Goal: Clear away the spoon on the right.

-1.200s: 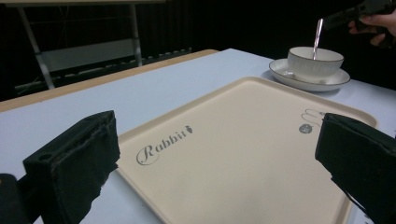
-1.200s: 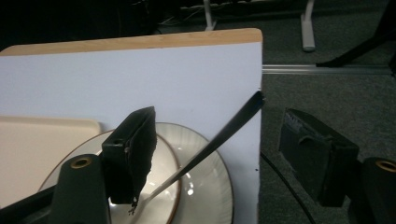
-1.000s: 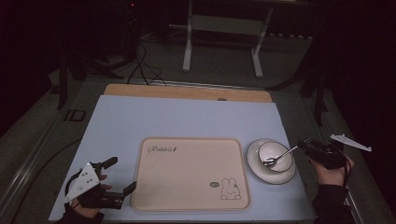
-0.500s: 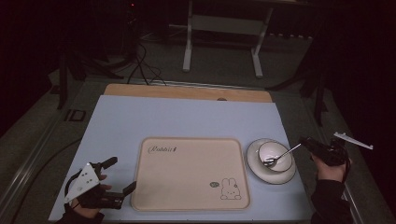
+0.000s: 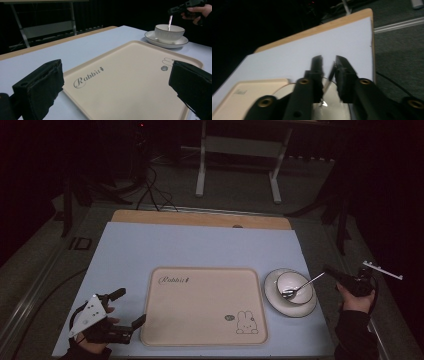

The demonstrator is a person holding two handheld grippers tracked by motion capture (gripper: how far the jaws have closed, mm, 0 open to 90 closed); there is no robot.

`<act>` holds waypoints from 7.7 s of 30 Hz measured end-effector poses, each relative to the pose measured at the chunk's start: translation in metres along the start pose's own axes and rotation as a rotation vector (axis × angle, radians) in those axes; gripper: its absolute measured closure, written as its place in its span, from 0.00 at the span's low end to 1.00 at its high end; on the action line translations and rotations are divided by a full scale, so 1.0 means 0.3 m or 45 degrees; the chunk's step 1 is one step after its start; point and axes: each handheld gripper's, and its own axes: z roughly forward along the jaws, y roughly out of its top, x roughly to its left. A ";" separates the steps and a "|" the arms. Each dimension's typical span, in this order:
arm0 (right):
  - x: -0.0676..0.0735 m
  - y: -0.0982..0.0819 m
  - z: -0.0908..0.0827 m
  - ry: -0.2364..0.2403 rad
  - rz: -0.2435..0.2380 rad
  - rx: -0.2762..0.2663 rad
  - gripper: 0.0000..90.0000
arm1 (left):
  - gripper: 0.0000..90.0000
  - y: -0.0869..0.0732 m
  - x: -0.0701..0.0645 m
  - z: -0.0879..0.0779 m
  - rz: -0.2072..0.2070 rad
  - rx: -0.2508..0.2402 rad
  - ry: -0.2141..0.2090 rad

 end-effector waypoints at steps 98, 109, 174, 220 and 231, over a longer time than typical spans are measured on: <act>0.712 0.219 0.159 0.738 -0.813 0.339 1.00 | 0.00 0.000 -0.005 -0.004 0.006 -0.002 -0.016; 0.742 0.154 0.220 0.898 -0.857 0.411 1.00 | 0.00 -0.001 -0.004 -0.006 0.003 -0.004 -0.017; 0.662 -0.139 0.521 0.827 -0.778 0.642 0.86 | 0.00 -0.002 -0.003 -0.010 0.000 -0.003 -0.017; 0.553 -0.260 0.672 0.407 -0.575 0.757 0.81 | 0.00 -0.002 -0.006 -0.009 0.005 0.001 -0.023; 0.545 -0.265 0.681 0.260 -0.520 0.753 0.75 | 0.00 -0.002 -0.007 -0.009 0.007 0.001 -0.024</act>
